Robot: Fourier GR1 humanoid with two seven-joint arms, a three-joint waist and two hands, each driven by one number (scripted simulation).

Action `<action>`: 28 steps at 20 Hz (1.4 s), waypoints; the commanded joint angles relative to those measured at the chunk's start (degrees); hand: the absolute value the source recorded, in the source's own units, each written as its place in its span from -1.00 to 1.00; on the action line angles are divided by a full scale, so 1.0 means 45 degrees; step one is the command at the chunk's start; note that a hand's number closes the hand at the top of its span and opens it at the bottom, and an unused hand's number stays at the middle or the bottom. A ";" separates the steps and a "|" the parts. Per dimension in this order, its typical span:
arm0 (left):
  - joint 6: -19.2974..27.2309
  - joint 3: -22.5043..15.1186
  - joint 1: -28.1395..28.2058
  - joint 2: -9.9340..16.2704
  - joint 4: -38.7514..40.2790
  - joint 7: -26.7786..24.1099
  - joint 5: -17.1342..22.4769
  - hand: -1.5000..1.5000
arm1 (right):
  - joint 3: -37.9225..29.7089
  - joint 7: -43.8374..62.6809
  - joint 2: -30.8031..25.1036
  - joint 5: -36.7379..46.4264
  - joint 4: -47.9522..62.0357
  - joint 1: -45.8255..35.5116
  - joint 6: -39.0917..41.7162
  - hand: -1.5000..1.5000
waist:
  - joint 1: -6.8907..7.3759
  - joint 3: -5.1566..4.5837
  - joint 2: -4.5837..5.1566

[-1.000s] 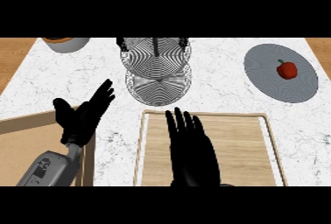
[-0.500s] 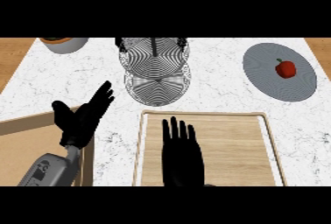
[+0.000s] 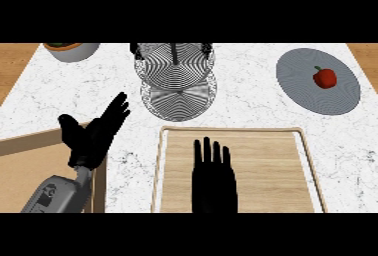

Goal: Pick the pear from the tray and place it in the tiered basket

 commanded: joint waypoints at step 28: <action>-0.1328 0.1375 0.0189 -0.0423 0.0262 -0.0242 -0.0575 0.00 | -0.2798 -0.1212 0.0380 0.2548 0.1329 0.2016 -0.0435 -1.00 | 0.0059 0.0015 0.0066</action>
